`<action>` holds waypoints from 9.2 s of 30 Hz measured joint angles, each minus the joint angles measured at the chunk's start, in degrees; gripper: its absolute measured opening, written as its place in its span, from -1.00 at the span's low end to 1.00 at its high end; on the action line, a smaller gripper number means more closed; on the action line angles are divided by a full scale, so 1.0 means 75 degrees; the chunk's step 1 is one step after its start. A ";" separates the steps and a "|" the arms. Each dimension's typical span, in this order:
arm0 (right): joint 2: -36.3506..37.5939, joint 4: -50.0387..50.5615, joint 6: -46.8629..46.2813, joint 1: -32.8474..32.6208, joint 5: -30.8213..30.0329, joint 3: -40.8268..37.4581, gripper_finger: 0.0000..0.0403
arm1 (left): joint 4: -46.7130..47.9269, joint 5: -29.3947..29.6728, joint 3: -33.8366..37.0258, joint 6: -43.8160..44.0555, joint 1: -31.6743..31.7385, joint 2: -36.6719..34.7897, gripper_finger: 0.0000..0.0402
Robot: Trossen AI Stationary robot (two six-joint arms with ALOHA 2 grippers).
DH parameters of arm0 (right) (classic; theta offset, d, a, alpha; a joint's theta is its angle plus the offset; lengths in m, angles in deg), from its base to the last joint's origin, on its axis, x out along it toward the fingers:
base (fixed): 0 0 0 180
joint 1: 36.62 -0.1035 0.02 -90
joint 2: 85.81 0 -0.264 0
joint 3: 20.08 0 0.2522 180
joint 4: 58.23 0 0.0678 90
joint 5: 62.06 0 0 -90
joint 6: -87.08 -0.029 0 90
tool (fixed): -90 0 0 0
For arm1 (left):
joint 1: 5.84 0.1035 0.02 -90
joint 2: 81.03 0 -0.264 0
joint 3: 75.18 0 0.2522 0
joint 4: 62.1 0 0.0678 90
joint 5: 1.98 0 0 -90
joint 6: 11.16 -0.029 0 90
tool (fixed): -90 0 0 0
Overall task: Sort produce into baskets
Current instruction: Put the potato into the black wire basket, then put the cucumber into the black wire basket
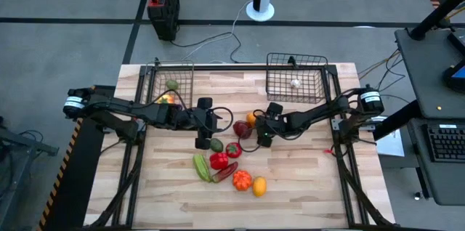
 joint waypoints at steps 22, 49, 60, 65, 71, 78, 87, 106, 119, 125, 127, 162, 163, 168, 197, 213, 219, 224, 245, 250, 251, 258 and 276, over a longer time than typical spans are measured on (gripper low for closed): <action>0.0407 -0.0078 -0.0399 -0.0003 0.0023 0.0002 0.21 | -0.0126 0.0005 0.0026 0.0239 0.0000 0.0000 -0.13; 0.2260 0.6483 -0.2180 0.2963 -0.0437 0.3704 0.22 | -0.1048 0.0035 -0.0044 0.1894 0.0001 0.0000 -0.13; 0.1726 0.5319 -0.1699 0.5189 0.2218 0.2838 0.22 | -0.1048 0.0035 -0.0044 0.2035 0.0002 0.0000 -0.13; 0.1156 0.4968 -0.1452 0.5234 0.2245 0.2777 0.22 | -0.1047 0.0034 -0.0044 0.2049 -0.0001 0.0000 -0.13; 0.0601 0.4898 -0.1095 0.5425 0.2230 0.2782 0.22 | -0.1024 0.0032 -0.0044 0.2066 0.0000 0.0000 -0.13; 0.0586 0.4893 -0.0684 0.6113 0.2230 0.2568 0.22 | -0.0791 0.0032 -0.0044 0.2069 -0.0001 0.0000 -0.13; 0.0583 0.4488 -0.0614 0.6516 0.2294 0.2229 0.22 | -0.0785 0.0400 -0.0044 0.2039 0.0001 0.0000 -0.13; 0.0583 0.4164 -0.0423 0.6519 0.2309 0.1937 0.55 | -0.0794 0.0428 -0.0044 0.2037 0.0002 0.0000 -0.13; 0.1449 0.4167 -0.0586 0.6355 0.2292 0.1940 0.69 | -0.0430 0.0408 -0.0044 0.2486 -0.0005 0.0000 -0.13; 0.2524 0.4276 -0.0977 0.5696 0.2287 0.1929 0.64 | 0.0128 0.0402 -0.0044 0.2931 -0.0122 0.0000 -0.13; 0.2864 0.4306 -0.1134 0.5289 0.2296 0.1877 0.63 | 0.0245 0.0366 -0.0044 0.3027 -0.0195 0.0000 -0.13; 0.3460 0.3825 -0.4077 -0.0850 0.0139 0.0843 0.62 | 0.2285 -0.1269 -0.0041 0.4189 -0.2048 -0.0001 -0.10; 0.3460 0.3782 -0.4073 -0.0871 0.0138 0.0841 0.62 | 0.2331 -0.1271 -0.0041 0.4198 -0.2156 -0.0001 -0.08; 0.3460 0.3625 -0.4001 -0.0874 0.0135 0.0835 0.62 | 0.2601 -0.1209 -0.0044 0.4195 -0.2652 0.0000 0.13; 0.3460 0.3632 -0.3952 -0.0871 0.0132 0.0698 0.62 | 0.3394 -0.0653 -0.0991 0.2087 -0.3356 0.2478 0.53; 0.3460 0.3288 -0.4077 -0.0871 0.0019 0.0229 0.62 | 0.3293 -0.0609 -0.1038 0.1433 -0.3356 0.3034 0.38; 0.3460 0.3245 -0.4074 -0.0871 0.0023 0.0206 0.62 | 0.3290 -0.0601 -0.1038 0.1483 -0.3356 0.3031 -0.06; 0.3460 0.3221 -0.4069 -0.0871 0.0024 0.0206 0.62 | 0.3311 -0.0597 -0.1038 0.1661 -0.3356 0.3012 -0.27; 0.3460 0.2990 -0.3913 -0.0871 0.0021 0.0206 0.62 | 0.6509 0.3828 -0.2701 0.3300 -0.2554 -0.0557 -0.20; 0.3460 0.2650 -0.3730 -0.0871 0.0020 0.0203 0.62 | 0.6510 0.4306 -0.2376 0.4313 -0.0905 -0.1577 -0.21; 0.3460 0.2589 -0.3706 -0.0871 0.0019 0.0203 0.62 | 0.6547 0.4366 -0.2317 0.4500 -0.0505 -0.1721 -0.21; 0.3460 0.2463 -0.3567 -0.0871 0.0021 0.0203 0.62 | 0.6541 0.2519 -0.2148 0.5228 0.2714 -0.1992 -0.21; 0.3460 0.2468 -0.3454 -0.0871 0.0019 0.0203 0.62 | 0.5630 0.0000 -0.1192 0.5399 0.5824 -0.0673 -0.22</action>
